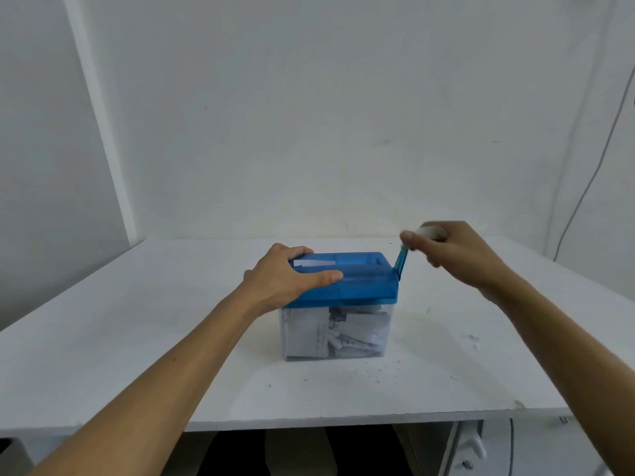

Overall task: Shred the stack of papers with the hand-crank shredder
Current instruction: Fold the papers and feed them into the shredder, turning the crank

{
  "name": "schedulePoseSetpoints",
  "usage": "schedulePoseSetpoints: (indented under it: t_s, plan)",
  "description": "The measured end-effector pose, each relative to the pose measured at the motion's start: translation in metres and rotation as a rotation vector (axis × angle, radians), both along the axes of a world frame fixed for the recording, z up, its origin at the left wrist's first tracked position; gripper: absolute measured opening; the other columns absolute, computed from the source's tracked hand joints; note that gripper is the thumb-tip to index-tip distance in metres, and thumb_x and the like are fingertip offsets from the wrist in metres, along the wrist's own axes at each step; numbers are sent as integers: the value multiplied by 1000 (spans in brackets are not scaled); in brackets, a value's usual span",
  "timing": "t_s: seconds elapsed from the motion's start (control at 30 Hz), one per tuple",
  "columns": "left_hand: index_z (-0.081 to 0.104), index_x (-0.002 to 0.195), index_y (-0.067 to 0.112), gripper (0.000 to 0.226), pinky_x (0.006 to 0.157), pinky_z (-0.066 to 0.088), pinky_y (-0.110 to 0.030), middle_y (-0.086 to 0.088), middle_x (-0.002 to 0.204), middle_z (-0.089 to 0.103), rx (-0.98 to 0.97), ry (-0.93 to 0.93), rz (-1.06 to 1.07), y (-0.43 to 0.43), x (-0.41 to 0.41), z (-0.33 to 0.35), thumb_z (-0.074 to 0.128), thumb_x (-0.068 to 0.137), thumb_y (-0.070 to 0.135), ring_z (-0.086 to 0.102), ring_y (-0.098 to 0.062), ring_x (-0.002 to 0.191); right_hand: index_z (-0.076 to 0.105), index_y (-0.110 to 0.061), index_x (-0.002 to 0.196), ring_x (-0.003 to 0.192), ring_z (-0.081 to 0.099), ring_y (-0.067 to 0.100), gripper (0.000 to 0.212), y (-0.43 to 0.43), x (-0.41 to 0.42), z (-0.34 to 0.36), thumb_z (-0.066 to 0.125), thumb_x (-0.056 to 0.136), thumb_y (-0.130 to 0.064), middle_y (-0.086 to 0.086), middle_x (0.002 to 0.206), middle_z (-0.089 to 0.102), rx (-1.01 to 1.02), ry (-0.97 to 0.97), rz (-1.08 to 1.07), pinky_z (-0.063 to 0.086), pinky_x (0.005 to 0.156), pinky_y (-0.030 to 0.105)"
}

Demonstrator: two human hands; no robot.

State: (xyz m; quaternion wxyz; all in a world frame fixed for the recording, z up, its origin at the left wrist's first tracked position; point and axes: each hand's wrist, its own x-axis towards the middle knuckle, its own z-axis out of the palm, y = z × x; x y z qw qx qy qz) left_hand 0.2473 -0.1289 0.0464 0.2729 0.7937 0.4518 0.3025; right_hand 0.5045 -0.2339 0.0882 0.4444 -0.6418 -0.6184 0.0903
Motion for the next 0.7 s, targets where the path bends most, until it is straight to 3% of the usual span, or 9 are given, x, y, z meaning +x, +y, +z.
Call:
schedulePoseSetpoints:
  t_s: [0.1,0.2,0.27,0.33,0.4,0.47,0.6,0.7]
  plan:
    - [61,116,41,99,103,47,-48,19,114,50,6,9,15,4,0,-3,59,37,101,57,-12,107,63,-19,97,75,62,12,29,42,0,-8,73,87,-44,-4,90,70,97,204,-31,52,66,29]
    - [64,117,39,102,101,49,-47,16,115,52,9,3,11,6,0,-4,58,37,102,58,-12,106,61,-10,97,79,65,16,22,70,-3,-27,69,92,-30,2,90,72,64,361,3,59,70,33]
    - [64,116,38,104,100,50,-47,14,116,52,7,-1,6,7,1,-4,57,35,103,59,-12,105,60,-9,90,78,63,19,24,78,-5,-43,67,94,-31,4,86,70,35,451,3,57,67,31]
    - [64,116,39,104,101,49,-48,14,116,53,7,-3,10,8,1,-6,57,35,104,59,-12,105,58,-9,86,74,62,19,26,78,-5,-60,62,97,-32,6,81,67,-39,401,-33,55,62,30]
    - [64,117,39,103,102,48,-48,15,116,53,6,-2,15,9,0,-7,57,37,104,59,-12,105,59,-11,86,76,63,22,22,72,-6,-79,50,103,-21,8,83,67,-205,295,-41,56,67,35]
    - [63,117,41,103,103,46,-48,16,115,52,12,15,31,8,1,-6,55,37,105,58,-10,105,60,-11,84,72,62,19,32,57,-11,-98,38,106,-17,8,84,67,-332,220,-14,54,68,32]
    - [61,117,44,98,105,41,-49,18,113,51,36,55,62,6,0,-5,50,40,104,56,-9,103,67,-8,88,67,59,13,52,19,-12,-102,31,108,-39,1,80,67,-423,169,13,48,62,22]
    - [60,120,44,103,106,41,-50,16,115,51,35,69,66,7,-1,-6,47,39,106,56,-11,105,65,-16,101,65,59,11,35,-1,-6,-84,39,106,-38,2,81,68,-469,36,47,50,64,24]
